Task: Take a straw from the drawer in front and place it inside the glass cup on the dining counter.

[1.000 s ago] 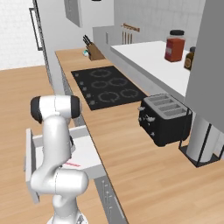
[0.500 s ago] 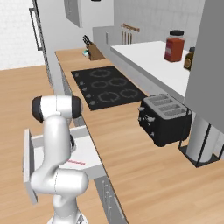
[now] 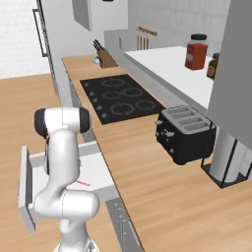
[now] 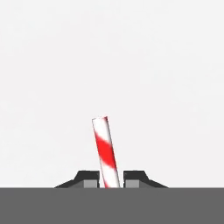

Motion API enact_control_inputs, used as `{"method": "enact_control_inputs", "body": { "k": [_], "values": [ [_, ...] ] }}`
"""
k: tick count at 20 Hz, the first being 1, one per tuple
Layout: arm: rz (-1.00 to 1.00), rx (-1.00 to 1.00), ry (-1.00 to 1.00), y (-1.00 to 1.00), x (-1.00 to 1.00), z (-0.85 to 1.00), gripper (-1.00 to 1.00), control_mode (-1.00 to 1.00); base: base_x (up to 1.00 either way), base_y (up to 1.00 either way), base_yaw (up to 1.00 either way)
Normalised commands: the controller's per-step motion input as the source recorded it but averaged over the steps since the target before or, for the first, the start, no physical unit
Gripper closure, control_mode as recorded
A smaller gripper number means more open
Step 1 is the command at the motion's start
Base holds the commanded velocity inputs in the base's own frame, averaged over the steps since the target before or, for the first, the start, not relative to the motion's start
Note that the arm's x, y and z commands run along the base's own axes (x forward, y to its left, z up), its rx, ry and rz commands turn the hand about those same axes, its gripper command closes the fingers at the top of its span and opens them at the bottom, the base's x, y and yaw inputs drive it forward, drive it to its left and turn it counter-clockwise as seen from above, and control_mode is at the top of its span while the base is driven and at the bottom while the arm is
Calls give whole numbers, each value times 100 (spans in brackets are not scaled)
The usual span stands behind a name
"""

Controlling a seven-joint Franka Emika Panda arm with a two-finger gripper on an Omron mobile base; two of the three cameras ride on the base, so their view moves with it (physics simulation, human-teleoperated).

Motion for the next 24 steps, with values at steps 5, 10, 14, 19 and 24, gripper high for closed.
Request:
{"method": "enact_control_inputs", "body": {
  "k": [5,10,14,19,24],
  "values": [
    [-7,2,-18,20,-47,82,100,-100,0,0,0],
    [-18,15,-11,7,-49,100,100,-100,0,0,0],
    [-24,23,0,0,-27,100,100,-100,0,0,0],
    [-27,18,0,0,-8,100,100,-100,0,0,0],
    [-28,11,0,0,0,100,100,-100,0,0,0]
  ]
}}
